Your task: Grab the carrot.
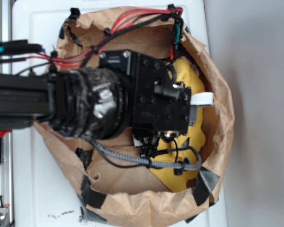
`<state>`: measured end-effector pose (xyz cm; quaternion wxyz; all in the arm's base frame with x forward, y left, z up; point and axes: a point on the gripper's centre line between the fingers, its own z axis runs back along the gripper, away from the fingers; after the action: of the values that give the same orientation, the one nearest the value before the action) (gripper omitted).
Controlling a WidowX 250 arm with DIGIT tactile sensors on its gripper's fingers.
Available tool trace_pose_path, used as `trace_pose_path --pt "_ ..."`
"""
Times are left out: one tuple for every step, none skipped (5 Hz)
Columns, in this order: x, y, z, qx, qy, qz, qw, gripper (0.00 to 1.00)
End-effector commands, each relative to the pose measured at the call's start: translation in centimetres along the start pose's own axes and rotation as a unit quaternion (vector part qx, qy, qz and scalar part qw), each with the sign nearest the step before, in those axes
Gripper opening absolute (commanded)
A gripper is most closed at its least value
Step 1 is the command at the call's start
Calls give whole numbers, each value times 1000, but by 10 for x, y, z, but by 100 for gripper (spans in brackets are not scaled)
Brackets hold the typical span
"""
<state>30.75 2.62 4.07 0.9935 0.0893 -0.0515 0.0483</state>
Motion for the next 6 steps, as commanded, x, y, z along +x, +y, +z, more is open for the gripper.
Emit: trace_pose_path --pt "6 -9 7 8 -26 -2 1000 0" --pt "6 -4 10 2 -30 0 1000 0" --pt "8 0 13 -1 -31 8 999 0" --pt "7 4 18 -7 -33 14 999 0" --pt "2 8 27 -14 -33 12 999 0" --pt "-7 22 57 -45 -31 19 998 0"
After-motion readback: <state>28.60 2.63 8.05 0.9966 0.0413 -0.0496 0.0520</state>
